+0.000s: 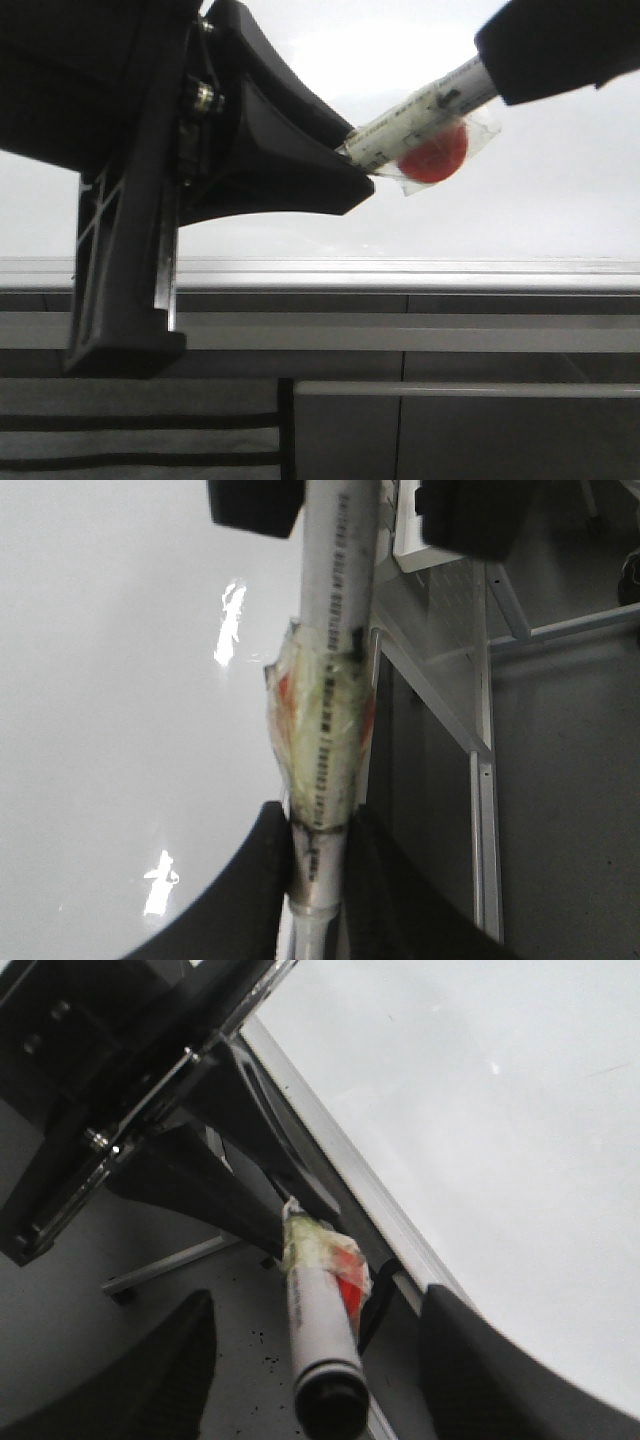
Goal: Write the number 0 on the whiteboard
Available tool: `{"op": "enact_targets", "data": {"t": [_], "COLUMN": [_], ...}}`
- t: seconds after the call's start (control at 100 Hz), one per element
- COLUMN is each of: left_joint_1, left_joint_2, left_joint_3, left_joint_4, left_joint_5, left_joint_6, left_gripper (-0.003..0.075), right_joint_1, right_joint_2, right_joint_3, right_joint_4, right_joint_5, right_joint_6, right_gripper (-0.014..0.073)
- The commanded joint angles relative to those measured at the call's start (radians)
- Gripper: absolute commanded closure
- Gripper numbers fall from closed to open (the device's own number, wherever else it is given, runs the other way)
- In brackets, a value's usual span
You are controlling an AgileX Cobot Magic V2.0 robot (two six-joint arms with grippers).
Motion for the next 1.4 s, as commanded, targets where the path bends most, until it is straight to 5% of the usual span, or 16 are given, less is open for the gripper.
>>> {"op": "enact_targets", "data": {"t": [0.0, 1.02, 1.39], "left_joint_1": [-0.007, -0.007, -0.007], "left_joint_2": [-0.022, 0.017, 0.017], "left_joint_3": [-0.034, -0.041, -0.041], "left_joint_4": [-0.003, -0.012, -0.012], "left_joint_5": [-0.052, -0.114, -0.114], "left_joint_6": [-0.003, -0.003, -0.003], "left_gripper": [0.074, 0.074, 0.074], "right_joint_1": [0.002, 0.002, 0.002], "right_joint_2": [-0.001, -0.001, -0.001], "right_joint_3": [-0.035, -0.035, -0.035], "right_joint_4": [0.019, 0.035, 0.035], "right_joint_5": [-0.078, -0.026, -0.021], "right_joint_6": [-0.01, -0.01, -0.01], "right_gripper": [0.0214, 0.0218, 0.0581]}}
